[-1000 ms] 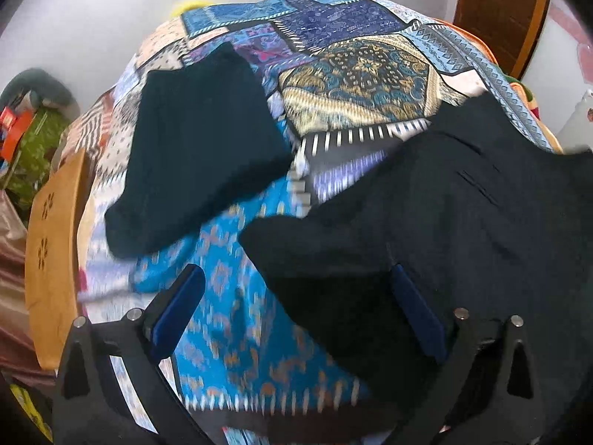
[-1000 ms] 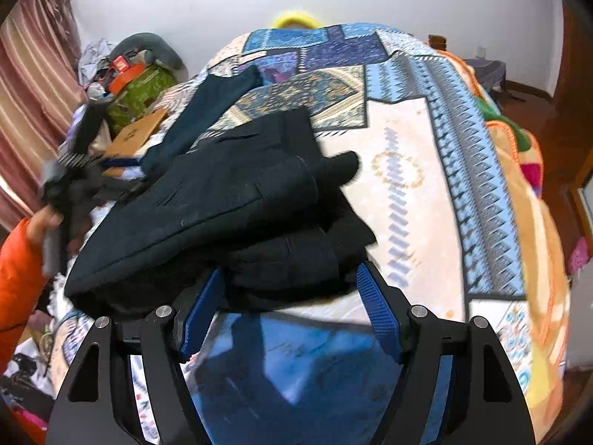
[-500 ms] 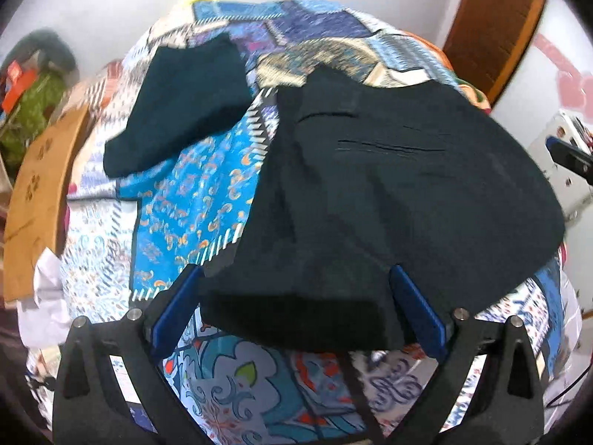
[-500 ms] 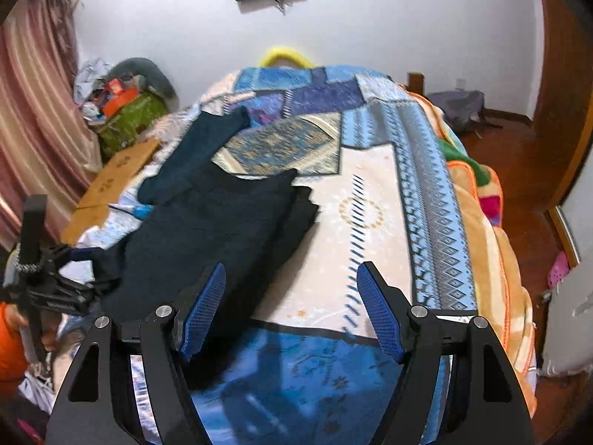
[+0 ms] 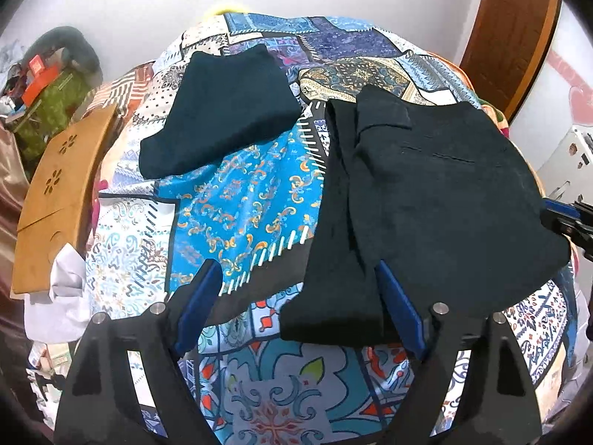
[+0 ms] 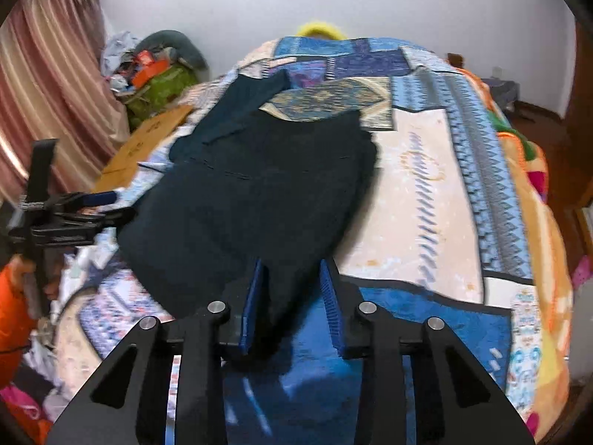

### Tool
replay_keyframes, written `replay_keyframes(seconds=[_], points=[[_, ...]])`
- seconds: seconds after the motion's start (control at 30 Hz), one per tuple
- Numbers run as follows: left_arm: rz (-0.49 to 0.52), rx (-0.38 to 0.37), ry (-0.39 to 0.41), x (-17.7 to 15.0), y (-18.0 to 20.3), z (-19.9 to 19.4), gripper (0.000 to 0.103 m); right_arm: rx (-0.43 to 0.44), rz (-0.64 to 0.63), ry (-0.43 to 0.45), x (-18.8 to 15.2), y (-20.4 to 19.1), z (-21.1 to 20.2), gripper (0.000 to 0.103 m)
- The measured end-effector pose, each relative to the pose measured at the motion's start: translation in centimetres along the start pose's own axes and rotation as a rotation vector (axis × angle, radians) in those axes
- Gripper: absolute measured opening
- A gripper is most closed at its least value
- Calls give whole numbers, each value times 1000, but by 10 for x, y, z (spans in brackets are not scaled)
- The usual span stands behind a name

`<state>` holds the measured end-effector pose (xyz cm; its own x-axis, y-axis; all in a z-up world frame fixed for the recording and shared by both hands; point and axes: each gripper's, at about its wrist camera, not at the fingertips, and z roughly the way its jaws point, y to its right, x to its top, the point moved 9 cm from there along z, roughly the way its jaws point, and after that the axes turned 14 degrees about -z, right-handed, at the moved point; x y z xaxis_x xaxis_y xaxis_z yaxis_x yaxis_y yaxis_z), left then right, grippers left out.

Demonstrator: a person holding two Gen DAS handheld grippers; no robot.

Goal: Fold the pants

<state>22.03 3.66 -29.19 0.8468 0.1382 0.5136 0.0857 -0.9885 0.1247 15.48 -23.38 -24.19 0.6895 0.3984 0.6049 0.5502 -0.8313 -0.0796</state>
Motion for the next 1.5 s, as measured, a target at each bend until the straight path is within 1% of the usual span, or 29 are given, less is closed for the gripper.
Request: replay_keyframes(seconds=[0.07,0.1,0.2,0.27,0.3,0.37,0.43,0.53,0.57,0.6,0.63,0.67,0.7,0.73,0.77,0.87,1.0,1.1,1.17,1.3,1.33,1.4,1.43,1.47,1.5], points=[[4,31,19,9,-3,-6,85,20,16,-10,2,5,-2,28],[5,37,34,18,-4,-11,85,7,8,-12,5,7,-4,28],[17,16,80,45,3,-22,85,-35,-17,11,22,15,-11,29],[40,-3,89,60,14,-22,85,-32,-9,27,34,22,-11,30],[56,-16,87,68,24,-19,85,-36,-6,33,41,26,-9,32],[85,-62,68,81,45,-7,85,-51,-9,39,50,32,-2,39],[103,-94,47,89,61,5,85,-52,-17,36,60,38,11,40],[149,-121,-5,99,84,33,84,-33,-10,22,69,45,33,40],[162,-131,-23,102,91,44,81,-28,-6,16,71,48,41,40],[170,-139,-38,102,95,51,74,-21,3,6,72,52,49,40],[177,-143,-63,102,99,61,63,-8,10,-2,72,54,56,40],[182,-142,-79,102,102,68,56,4,11,-13,73,56,63,38],[186,-141,-101,101,103,77,50,11,1,-18,73,56,68,34],[186,-144,-110,99,104,82,50,17,-15,-18,74,55,72,20],[185,-138,-111,98,103,85,50,19,-32,-20,74,54,74,18],[166,-130,-94,99,98,92,50,-12,-72,-1,78,56,78,16],[98,-139,-104,101,88,100,52,-21,-84,-18,83,62,92,16],[96,-126,-92,102,87,98,53,-34,-100,-41,88,62,92,16],[101,-113,-76,102,86,89,52,-50,-107,-54,90,62,86,17],[106,-67,-5,108,79,63,52,-102,-98,-48,91,63,60,23],[103,-65,7,109,77,57,53,-113,-96,-44,91,62,53,28],[88,-83,15,111,71,43,54,-132,-99,-28,89,59,36,46],[78,-91,19,111,69,38,58,-137,-102,-18,89,58,29,49],[68,-100,23,111,66,34,62,-141,-105,-12,88,56,24,54],[59,-106,26,110,64,30,71,-141,-103,-6,87,53,17,57]])
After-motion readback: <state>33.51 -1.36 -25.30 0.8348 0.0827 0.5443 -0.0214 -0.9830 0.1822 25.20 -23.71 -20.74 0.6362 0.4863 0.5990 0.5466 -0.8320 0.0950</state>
